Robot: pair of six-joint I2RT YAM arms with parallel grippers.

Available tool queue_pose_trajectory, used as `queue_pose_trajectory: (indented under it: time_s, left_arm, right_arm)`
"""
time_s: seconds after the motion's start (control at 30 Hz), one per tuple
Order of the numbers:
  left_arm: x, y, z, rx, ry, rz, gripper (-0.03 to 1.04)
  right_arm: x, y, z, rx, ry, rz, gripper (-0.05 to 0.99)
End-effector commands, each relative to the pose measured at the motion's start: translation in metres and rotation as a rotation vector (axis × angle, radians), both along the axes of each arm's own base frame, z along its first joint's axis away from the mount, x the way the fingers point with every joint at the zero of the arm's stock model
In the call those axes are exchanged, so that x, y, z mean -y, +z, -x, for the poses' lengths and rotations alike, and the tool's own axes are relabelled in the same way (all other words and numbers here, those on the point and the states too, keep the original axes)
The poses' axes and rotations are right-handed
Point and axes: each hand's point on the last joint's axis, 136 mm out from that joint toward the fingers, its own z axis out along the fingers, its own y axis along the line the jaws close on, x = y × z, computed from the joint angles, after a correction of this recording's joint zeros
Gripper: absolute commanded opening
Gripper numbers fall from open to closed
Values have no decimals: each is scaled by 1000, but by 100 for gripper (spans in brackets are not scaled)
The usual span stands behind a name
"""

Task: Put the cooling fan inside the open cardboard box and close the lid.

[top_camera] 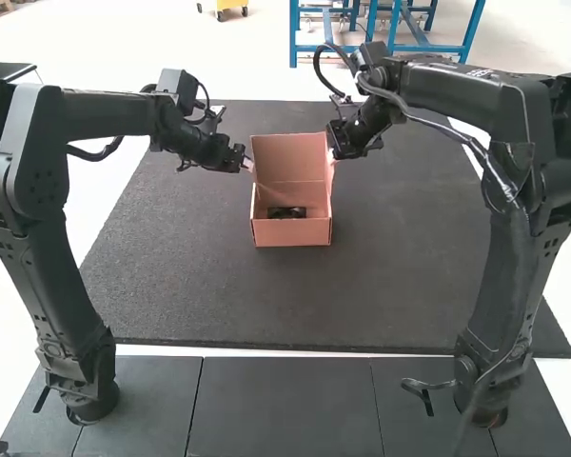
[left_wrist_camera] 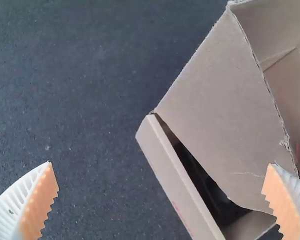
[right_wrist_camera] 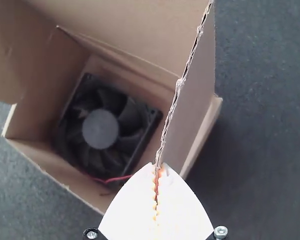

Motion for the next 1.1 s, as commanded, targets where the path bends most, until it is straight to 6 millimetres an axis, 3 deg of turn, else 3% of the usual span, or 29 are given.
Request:
queue_pose_trajectory:
  time_s: [0.0,1.07]
  left_arm:
    - [9,22,-4,50,-31,16,96]
    - [-9,21,15,10,-41,-62,96]
  right_arm:
    - [-5,4,1,-10,10,-30,-1]
    - [9,-47,25,-121,14,49,0]
